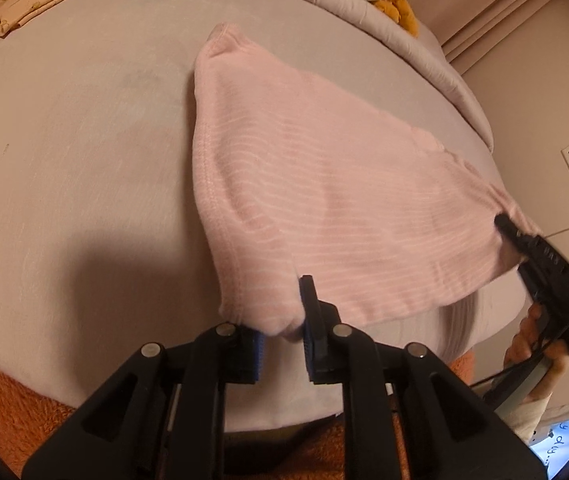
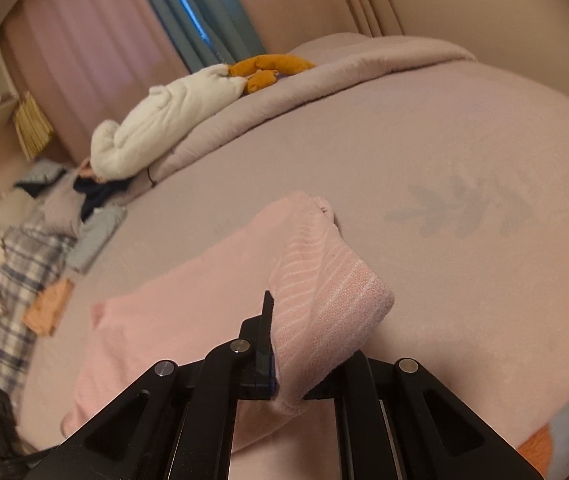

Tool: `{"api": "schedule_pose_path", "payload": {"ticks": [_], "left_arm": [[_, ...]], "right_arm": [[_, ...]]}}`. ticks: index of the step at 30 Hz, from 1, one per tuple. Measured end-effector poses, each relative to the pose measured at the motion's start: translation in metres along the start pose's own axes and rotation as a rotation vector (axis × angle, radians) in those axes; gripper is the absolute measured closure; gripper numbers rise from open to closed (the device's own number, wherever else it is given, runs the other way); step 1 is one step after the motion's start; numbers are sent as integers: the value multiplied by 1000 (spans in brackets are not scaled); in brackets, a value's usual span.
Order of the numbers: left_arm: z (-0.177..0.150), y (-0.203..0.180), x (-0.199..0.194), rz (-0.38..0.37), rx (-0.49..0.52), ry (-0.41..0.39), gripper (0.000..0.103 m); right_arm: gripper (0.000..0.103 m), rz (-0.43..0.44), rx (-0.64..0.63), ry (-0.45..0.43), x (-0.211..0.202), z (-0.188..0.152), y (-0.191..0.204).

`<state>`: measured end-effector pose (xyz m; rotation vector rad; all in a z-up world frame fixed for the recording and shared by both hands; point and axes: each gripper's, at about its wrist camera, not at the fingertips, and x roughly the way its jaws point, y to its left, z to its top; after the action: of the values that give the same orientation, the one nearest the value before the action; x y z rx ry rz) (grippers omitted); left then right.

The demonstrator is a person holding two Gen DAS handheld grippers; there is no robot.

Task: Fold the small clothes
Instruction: 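Grasp the sweater's side with the right tool and fold it over the body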

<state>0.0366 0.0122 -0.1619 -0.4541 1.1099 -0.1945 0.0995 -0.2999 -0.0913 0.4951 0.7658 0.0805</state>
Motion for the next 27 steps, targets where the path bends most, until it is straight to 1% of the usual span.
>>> {"api": "schedule_pose_path", "payload": {"ticks": [1, 3, 4, 6, 8, 9, 12, 13, 17, 19, 22, 23, 24, 27], "left_arm": [[0, -1, -2, 3, 11, 3, 85], [1, 0, -8, 15, 17, -8, 72], [1, 0, -13, 18, 19, -18, 68], [-2, 3, -23, 24, 17, -43, 48], [-3, 4, -32, 40, 22, -73, 41], [-2, 3, -35, 48, 24, -99, 39], [-2, 6, -42, 71, 21, -122, 38], [-1, 8, -43, 80, 19, -129, 37], [3, 12, -44, 101, 2, -137, 37], [3, 14, -45, 103, -10, -137, 37], [3, 17, -48, 111, -16, -144, 36], [1, 20, -53, 112, -17, -147, 34], [-1, 20, -55, 115, -21, -152, 31], [-2, 23, -60, 122, -25, -166, 30]], "right_arm": [[95, 4, -15, -4, 1, 2, 4], [95, 30, -44, -17, 0, 7, 16], [95, 42, -67, -21, -1, 9, 24], [95, 71, -119, -34, -2, 13, 41], [95, 113, -179, -32, -1, 13, 60], [95, 131, -208, -28, -1, 10, 68], [95, 162, -324, -5, 4, -3, 94], [95, 171, -366, 13, 8, -11, 103], [95, 199, -430, 109, 27, -34, 116], [95, 194, -456, 159, 36, -46, 118], [95, 142, -492, 244, 57, -65, 117], [95, 127, -491, 271, 65, -71, 115], [95, 125, -490, 275, 67, -73, 115], [95, 123, -507, 260, 63, -72, 116]]}}
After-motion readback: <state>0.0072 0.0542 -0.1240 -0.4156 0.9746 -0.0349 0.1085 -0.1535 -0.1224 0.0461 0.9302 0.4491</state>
